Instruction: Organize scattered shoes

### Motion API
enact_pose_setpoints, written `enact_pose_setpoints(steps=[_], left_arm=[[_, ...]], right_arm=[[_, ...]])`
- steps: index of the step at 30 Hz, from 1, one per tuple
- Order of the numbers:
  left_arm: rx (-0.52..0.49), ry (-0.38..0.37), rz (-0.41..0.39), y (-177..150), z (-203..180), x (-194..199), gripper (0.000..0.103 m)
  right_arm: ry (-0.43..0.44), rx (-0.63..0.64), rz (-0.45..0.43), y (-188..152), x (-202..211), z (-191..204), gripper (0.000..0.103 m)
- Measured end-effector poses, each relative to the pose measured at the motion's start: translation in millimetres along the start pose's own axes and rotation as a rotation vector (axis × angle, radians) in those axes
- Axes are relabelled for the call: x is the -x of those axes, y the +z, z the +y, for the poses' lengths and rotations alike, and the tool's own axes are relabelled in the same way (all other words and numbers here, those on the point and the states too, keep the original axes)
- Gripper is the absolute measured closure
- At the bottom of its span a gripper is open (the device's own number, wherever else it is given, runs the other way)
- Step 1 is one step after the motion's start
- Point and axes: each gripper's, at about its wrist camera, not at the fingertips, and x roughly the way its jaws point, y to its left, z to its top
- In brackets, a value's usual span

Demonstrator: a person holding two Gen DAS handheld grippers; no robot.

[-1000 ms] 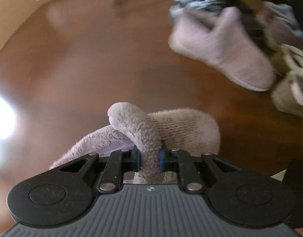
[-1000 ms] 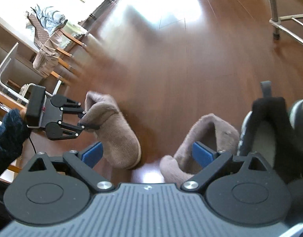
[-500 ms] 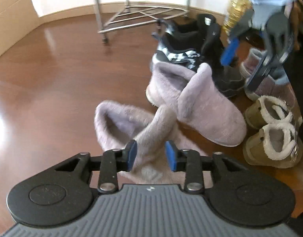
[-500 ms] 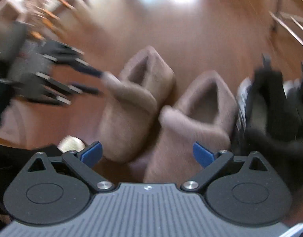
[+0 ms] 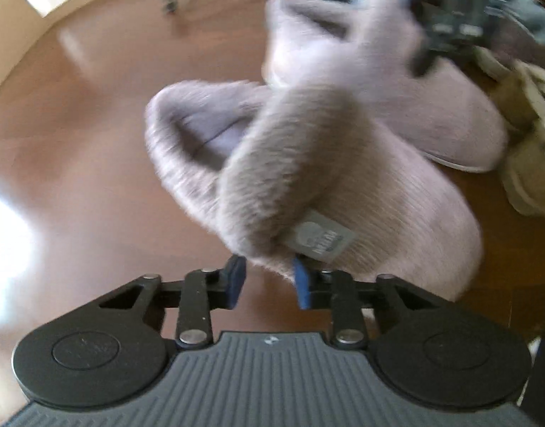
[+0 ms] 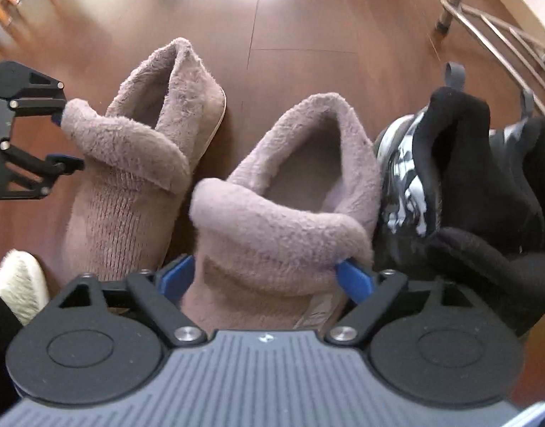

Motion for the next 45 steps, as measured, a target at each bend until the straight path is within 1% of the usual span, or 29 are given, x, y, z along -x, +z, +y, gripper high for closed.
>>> enact_pose_setpoints(steps=[3, 6, 7, 10, 15, 17, 20, 23, 26, 27, 28, 29, 30, 31, 32, 34, 35, 36, 37, 38, 39, 40, 41, 43, 44, 45], left_arm=[[-0.033, -0.048, -0.009, 5.8, -11.5, -1.4, 0.071], [-0.042, -0.054, -0.005, 9.0, -17.3, -5.3, 0.072], [-0.045, -0.056, -0.004, 10.0, -19.2, -6.5, 0.072], [-0.049, -0.062, -0.001, 14.0, -25.0, -12.3, 0.072], [-0.054, -0.048, -0.001, 17.3, -35.8, -26.0, 0.072], [-0.042, -0.049, -0.001, 16.2, -36.3, -26.2, 0.072], [-0.019, -0.049, -0.004, 12.5, -38.9, -23.2, 0.072], [0.025, -0.037, -0.009, 8.9, -42.8, -17.8, 0.071], [0.093, -0.019, 0.000, 5.7, -44.9, -11.4, 0.067], [0.130, -0.026, 0.014, 7.2, -47.4, -7.9, 0.061], [0.167, -0.033, 0.029, 8.6, -50.0, -4.4, 0.057], [0.204, -0.041, 0.043, 10.0, -52.5, -0.9, 0.054], [0.241, -0.048, 0.058, 11.5, -55.0, 2.6, 0.054], [0.278, -0.055, 0.073, 12.9, -57.5, 6.1, 0.054], [0.315, -0.062, 0.087, 14.4, -60.1, 9.5, 0.054], [0.400, -0.065, 0.121, 21.5, -64.2, 19.8, 0.054], [0.462, -0.048, 0.144, 31.9, -64.7, 30.1, 0.054], [0.523, -0.031, 0.168, 42.3, -65.2, 40.5, 0.054], [0.573, -0.008, 0.177, 53.3, -68.4, 60.9, 0.054], [0.609, 0.023, 0.172, 64.8, -74.6, 92.2, 0.054], [0.645, 0.054, 0.167, 76.4, -80.7, 123.5, 0.054], [0.681, 0.084, 0.161, 88.0, -86.9, 154.9, 0.054], [0.717, 0.115, 0.155, 99.5, -93.0, 186.2, 0.054], [0.789, 0.177, 0.144, 122.6, -105.4, 248.8, 0.054], [0.824, 0.208, 0.138, 134.2, -111.5, 280.1, 0.054], [0.860, 0.239, 0.132, 145.8, -117.7, 311.4, 0.054]], right_arm=[[0.015, 0.022, -0.016, 1.2, 0.6, -1.7, 0.027], [0.008, 0.075, -0.034, 1.3, -0.1, -2.0, 0.028], [0.011, 0.079, -0.037, 4.1, -1.2, 3.0, 0.028], [0.022, 0.095, -0.051, 4.7, -1.1, 1.3, 0.029], [0.029, 0.123, -0.105, 11.4, -3.8, 6.0, 0.030], [0.013, 0.189, -0.138, 12.8, -6.3, 13.5, 0.030], [-0.011, 0.205, -0.159, 17.0, -10.2, 20.0, 0.030], [-0.023, 0.173, -0.150, 20.7, -12.1, 21.9, 0.026], [-0.033, 0.178, -0.130, 21.5, -7.9, 24.6, 0.025], [-0.030, 0.180, -0.127, 19.7, -4.5, 22.9, 0.025], [-0.030, 0.182, -0.125, 19.1, -0.8, 23.1, 0.021], [-0.037, 0.181, -0.118, 18.1, 8.0, 23.5, 0.017], [-0.045, 0.170, -0.106, 17.9, 15.8, 23.2, 0.017], [-0.045, 0.142, -0.093, 17.6, 28.6, 21.7, 0.017], [-0.027, 0.075, -0.084, 16.3, 49.9, 18.4, 0.016], [0.018, -0.067, -0.105, 12.9, 85.5, 15.3, 0.015], [0.058, -0.174, -0.157, 8.8, 109.7, 12.6, 0.012], [0.089, -0.255, -0.205, 5.0, 129.4, 10.2, 0.009], [0.105, -0.284, -0.276, 0.5, 145.1, 8.2, 0.005], [0.121, -0.310, -0.382, -7.8, 166.4, 6.2, 0.004], [0.119, -0.317, -0.432, -15.6, 176.6, 5.7, 0.004], [0.109, -0.336, -0.441, -20.6, 185.9, 4.0, 0.004], [0.098, -0.374, -0.430, -27.7, 203.4, -0.3, 0.006], [0.075, -0.451, -0.410, -42.0, 238.3, -8.9, 0.006], [0.069, -0.477, -0.405, -47.5, 253.3, -12.8, 0.006], [0.073, -0.477, -0.417, -51.3, 272.9, -16.0, 0.006]])
